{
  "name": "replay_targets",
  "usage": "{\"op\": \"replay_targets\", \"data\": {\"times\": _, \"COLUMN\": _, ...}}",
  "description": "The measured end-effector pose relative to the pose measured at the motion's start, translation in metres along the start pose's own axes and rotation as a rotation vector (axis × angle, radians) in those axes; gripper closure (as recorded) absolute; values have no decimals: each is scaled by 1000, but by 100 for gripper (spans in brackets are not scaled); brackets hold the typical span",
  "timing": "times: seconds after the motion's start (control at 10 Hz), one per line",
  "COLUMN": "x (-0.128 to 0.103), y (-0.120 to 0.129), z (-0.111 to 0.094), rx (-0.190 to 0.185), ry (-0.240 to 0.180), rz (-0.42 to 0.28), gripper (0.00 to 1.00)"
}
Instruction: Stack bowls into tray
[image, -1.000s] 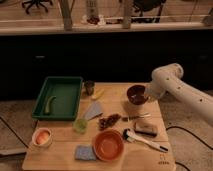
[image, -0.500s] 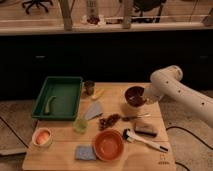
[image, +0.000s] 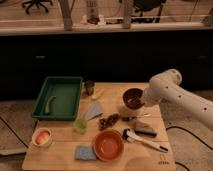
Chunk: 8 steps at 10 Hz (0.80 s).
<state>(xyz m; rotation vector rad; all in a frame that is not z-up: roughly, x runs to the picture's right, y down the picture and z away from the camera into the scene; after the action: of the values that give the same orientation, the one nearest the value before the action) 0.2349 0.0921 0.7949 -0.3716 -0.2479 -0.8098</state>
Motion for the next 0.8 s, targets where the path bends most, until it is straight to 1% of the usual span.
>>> {"op": "replay_targets", "data": {"times": 0.6, "x": -15, "y": 1, "z": -8, "rx": 22, "ry": 28, "rz": -56, "gripper": 98}}
{"op": "replay_targets", "data": {"times": 0.8, "x": -24, "y": -1, "z": -11, "rx": 30, "ry": 37, "rz": -87, "gripper": 98}}
